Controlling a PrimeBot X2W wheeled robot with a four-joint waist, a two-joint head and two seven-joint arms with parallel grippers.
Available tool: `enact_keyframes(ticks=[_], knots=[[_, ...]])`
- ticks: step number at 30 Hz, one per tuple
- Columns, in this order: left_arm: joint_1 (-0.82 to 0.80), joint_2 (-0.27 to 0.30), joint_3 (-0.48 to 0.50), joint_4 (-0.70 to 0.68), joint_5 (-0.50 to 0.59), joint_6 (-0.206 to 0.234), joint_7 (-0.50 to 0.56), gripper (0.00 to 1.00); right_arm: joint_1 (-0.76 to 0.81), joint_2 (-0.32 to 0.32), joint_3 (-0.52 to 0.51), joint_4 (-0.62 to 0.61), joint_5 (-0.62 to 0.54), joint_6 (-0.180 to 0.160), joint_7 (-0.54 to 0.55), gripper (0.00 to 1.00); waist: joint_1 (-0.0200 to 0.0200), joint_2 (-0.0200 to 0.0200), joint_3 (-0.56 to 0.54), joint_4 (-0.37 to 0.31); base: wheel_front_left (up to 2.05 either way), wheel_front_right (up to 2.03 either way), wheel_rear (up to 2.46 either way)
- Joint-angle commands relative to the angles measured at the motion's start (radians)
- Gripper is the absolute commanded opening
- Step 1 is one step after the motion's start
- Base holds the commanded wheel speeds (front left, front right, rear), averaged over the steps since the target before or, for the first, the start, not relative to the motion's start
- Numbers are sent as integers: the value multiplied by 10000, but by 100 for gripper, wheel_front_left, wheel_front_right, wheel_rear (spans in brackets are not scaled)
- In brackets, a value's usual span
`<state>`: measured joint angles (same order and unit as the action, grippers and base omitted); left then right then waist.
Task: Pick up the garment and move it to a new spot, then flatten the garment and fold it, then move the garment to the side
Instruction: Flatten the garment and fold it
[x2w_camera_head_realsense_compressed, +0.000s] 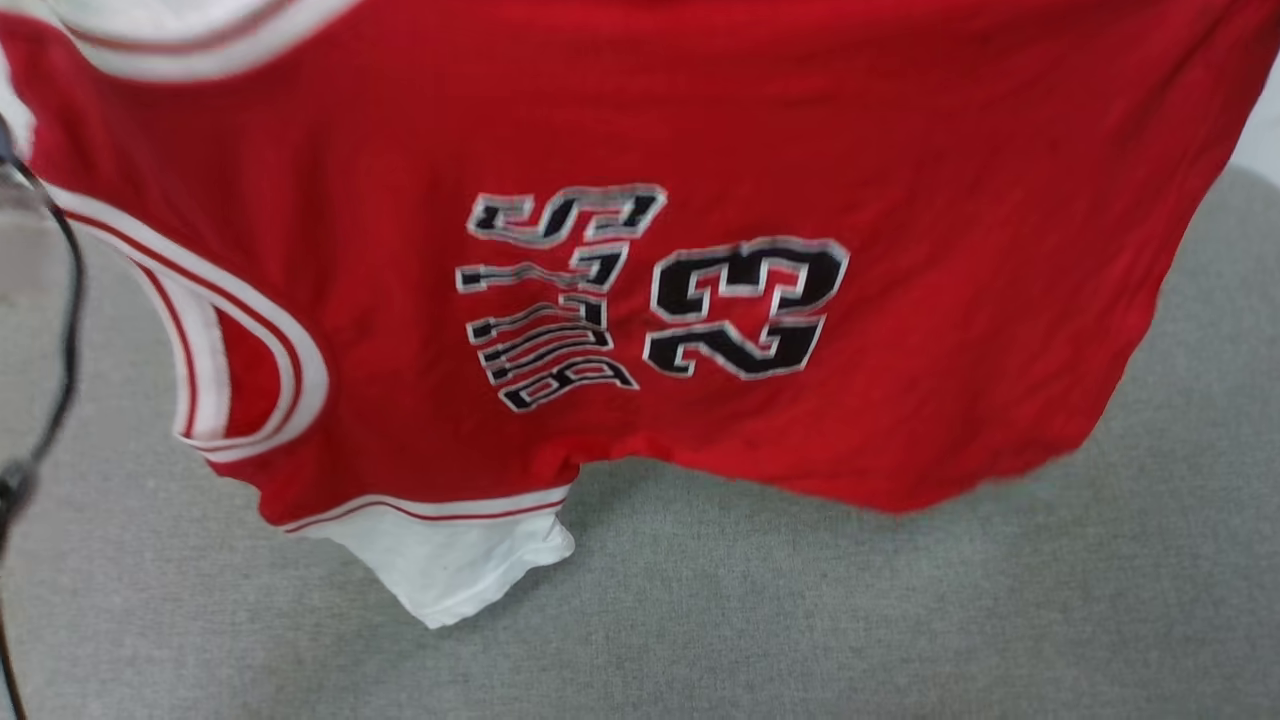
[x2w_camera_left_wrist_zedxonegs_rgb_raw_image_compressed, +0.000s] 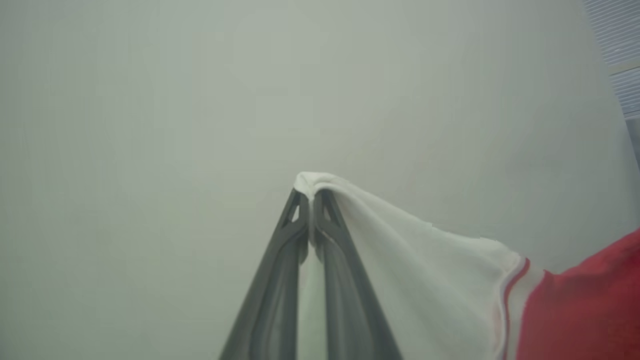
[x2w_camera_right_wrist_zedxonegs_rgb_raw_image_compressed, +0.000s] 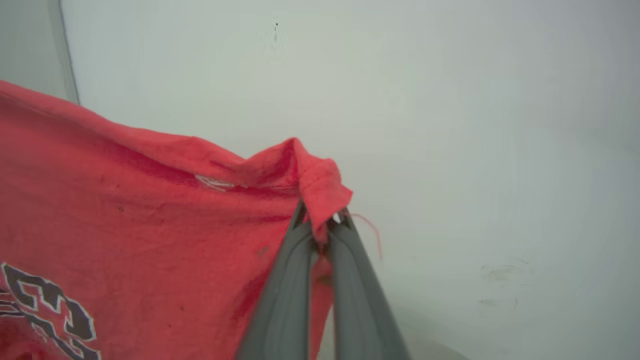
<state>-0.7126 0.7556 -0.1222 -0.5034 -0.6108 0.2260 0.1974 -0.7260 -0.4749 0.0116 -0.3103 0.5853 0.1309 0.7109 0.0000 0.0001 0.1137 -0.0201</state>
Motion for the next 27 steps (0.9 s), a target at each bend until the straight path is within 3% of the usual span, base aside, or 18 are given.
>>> enact_keyframes(ticks=[1,13,20,27], knots=[[-268,103,45,78,-13,-72,-10,0,-251,-82,-26,-55,-77,-4,-87,0,0,-1,417,-57,0,0,0],[-4565,116,-527,2772,185,-1483,-257,0,-3090,-230,276,1113,-1031,-4,-995,0,0,-1,3095,3,0,0,0],[-7718,-379,-1126,5405,699,-2215,-727,0,-5577,-248,815,3102,-1795,-5,-2018,0,0,-1,4383,74,0,0,0],[-10192,-1111,-1535,8214,1265,-2624,-1757,0,-7585,-66,1294,5289,-2736,-10,-3105,0,0,-1,5234,286,0,0,0]])
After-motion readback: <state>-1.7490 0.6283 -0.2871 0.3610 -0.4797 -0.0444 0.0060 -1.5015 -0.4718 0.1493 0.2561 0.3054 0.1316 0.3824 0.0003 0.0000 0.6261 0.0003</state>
